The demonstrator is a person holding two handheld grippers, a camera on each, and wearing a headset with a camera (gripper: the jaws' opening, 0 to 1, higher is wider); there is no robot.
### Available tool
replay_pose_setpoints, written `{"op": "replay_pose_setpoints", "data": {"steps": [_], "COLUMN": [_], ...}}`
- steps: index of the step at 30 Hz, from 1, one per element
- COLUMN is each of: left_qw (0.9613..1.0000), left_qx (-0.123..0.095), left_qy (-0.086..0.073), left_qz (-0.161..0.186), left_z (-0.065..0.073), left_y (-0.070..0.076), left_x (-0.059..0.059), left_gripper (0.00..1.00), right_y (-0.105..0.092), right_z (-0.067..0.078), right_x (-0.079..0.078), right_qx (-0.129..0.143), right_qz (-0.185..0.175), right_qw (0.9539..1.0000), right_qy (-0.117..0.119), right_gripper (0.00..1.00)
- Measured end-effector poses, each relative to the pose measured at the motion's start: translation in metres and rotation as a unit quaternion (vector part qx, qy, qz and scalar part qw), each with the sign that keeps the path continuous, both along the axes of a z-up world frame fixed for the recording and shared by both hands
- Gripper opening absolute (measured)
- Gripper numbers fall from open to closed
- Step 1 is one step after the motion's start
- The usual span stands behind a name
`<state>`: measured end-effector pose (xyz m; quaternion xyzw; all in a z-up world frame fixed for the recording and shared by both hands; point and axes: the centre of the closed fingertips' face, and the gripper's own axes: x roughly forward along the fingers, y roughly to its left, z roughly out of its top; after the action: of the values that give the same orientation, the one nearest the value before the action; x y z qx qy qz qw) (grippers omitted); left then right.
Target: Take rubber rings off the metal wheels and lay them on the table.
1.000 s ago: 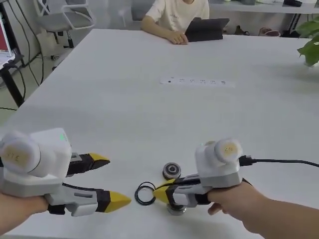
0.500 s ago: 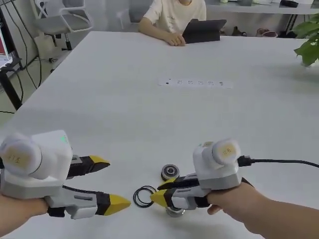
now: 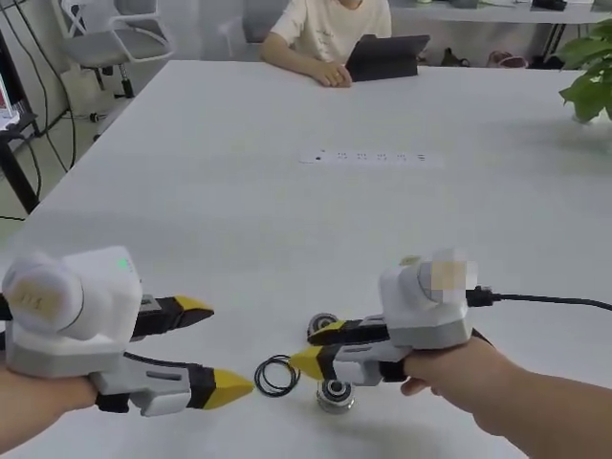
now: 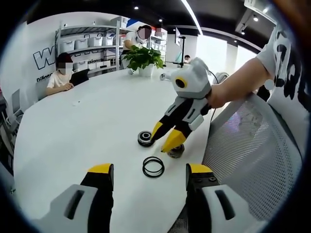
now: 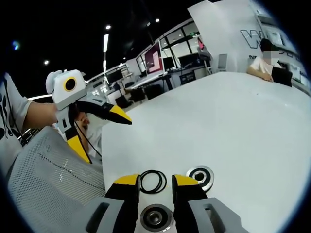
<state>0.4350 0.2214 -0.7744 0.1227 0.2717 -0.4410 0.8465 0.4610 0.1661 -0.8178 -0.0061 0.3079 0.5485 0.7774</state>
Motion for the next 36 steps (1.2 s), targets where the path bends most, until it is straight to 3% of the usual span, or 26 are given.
{"op": "replay_pose_setpoints", "data": {"steps": [14,22,36], "left_qw": [1.0,1.0,0.9999], "left_qx": [-0.002,-0.005,-0.008], "left_qy": [-0.005,-0.007,-0.007], "left_qz": [0.0,0.001,-0.001], "left_z": [0.005,0.008,0.008], "left_y": [-0.001,-0.004,-0.012], "left_x": [0.01,0.018,0.036], "left_gripper": [0.57,0.57,0.56], "right_y": [-0.015,-0.032,-0.056], "right_z": [0.02,0.02,0.008], "right_x": [0.015,0.026,0.037], "right_qx": [0.019,0.01,-0.025], "right_qz": [-0.021,-0.035,-0.039], "right_qw": [0.9993,0.9987,0.9975], "right_qy": [-0.026,-0.035,-0.053], "right_gripper": [0.26,0.27,0.28]}}
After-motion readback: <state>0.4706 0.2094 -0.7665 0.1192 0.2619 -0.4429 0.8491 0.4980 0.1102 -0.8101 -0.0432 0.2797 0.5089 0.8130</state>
